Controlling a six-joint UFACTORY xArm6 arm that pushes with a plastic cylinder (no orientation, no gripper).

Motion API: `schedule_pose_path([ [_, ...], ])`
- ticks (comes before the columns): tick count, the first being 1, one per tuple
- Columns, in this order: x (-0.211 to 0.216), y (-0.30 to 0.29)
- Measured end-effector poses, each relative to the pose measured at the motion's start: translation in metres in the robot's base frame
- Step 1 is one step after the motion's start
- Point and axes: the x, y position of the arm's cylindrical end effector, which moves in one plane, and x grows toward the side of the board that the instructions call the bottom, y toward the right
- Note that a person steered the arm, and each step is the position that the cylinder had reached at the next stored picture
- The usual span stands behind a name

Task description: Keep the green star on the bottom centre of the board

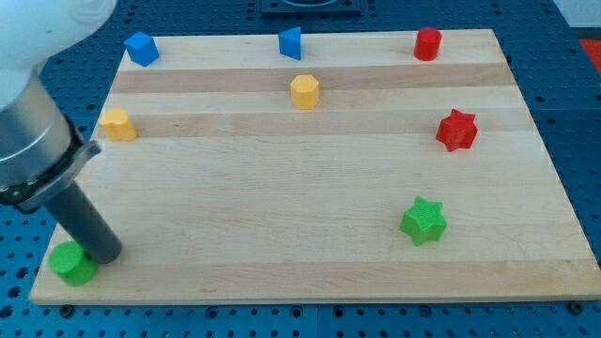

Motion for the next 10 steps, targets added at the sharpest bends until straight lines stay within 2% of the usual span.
schedule_pose_path([
  [1, 0.001, 0.021],
  [3, -0.017, 0.118],
  [4, -0.022, 0.128],
  [5, -0.033, 0.170],
  [8, -0.117, 0.263],
  [9, -0.135, 0.321],
  [10, -0.105, 0.361],
])
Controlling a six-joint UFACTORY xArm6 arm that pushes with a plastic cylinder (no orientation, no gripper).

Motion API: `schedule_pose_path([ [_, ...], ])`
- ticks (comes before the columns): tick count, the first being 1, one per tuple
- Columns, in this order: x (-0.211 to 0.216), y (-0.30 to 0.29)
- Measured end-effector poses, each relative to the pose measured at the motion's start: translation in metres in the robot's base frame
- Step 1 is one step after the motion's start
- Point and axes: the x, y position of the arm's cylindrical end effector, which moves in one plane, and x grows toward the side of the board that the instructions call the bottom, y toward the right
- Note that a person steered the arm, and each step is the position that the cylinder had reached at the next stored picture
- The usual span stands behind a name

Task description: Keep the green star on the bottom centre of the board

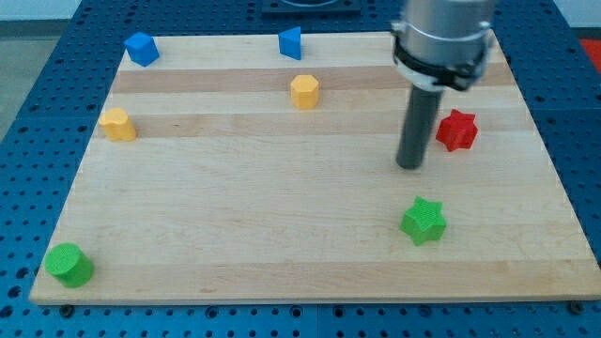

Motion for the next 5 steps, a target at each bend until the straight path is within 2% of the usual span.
schedule_pose_path([
  [1, 0.052, 0.009],
  [5, 0.105, 0.025],
])
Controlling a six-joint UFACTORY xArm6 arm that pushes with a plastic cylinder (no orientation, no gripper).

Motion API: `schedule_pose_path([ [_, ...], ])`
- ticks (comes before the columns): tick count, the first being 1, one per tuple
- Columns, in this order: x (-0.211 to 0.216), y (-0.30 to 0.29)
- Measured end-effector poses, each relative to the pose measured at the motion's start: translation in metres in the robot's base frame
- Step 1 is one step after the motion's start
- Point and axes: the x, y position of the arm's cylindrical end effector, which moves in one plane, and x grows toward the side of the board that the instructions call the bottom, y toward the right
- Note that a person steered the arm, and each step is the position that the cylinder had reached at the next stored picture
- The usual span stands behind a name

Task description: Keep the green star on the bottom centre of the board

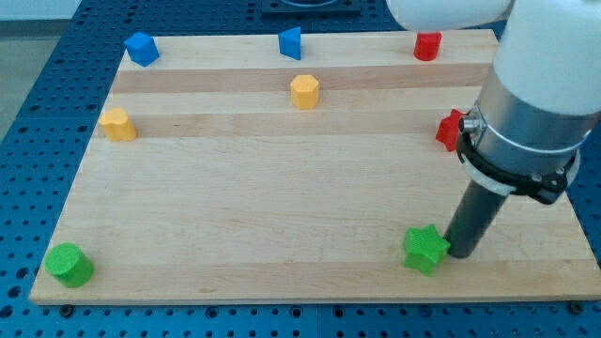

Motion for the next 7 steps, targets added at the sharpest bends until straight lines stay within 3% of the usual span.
schedule_pose_path([
  [2, 0.008, -0.019],
  [7, 0.002, -0.173],
])
